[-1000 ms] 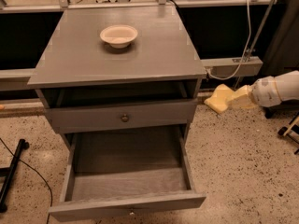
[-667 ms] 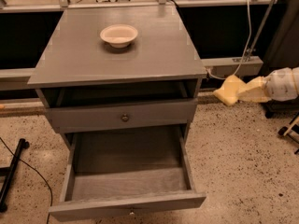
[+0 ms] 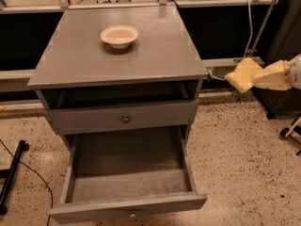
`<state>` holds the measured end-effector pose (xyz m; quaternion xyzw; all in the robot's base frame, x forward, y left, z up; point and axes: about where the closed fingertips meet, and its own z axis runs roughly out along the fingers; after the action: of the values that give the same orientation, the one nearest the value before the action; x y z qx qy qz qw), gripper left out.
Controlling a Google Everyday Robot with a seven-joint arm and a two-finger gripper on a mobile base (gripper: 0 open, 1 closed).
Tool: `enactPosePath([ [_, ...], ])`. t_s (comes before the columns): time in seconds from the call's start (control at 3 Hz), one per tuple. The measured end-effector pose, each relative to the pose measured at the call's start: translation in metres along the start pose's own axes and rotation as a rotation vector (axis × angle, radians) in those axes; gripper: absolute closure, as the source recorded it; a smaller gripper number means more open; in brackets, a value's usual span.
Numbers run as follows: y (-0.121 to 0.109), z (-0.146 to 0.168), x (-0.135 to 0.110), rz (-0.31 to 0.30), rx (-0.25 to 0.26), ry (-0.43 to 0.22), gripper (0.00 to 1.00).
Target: Pick sponge from middle drawer and place on counter
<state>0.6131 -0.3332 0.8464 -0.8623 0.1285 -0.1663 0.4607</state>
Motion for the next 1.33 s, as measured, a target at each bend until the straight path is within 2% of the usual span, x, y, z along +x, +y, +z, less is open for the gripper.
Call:
enactPosePath([
  [0.33,-0.027,-0.004,-0.004,-0.030,0.023,-0.003,1.00],
  [0.67,-0.047,0.005,-0.007,-0.069,0.034,-0.003,1.00],
  [1.0,-0.063,0.025,-0.011,-0.103,0.041,-0.022,1.00],
  [1.33,-0.072,0.058,-0.015,-0.123,0.041,-0.047,1.00],
])
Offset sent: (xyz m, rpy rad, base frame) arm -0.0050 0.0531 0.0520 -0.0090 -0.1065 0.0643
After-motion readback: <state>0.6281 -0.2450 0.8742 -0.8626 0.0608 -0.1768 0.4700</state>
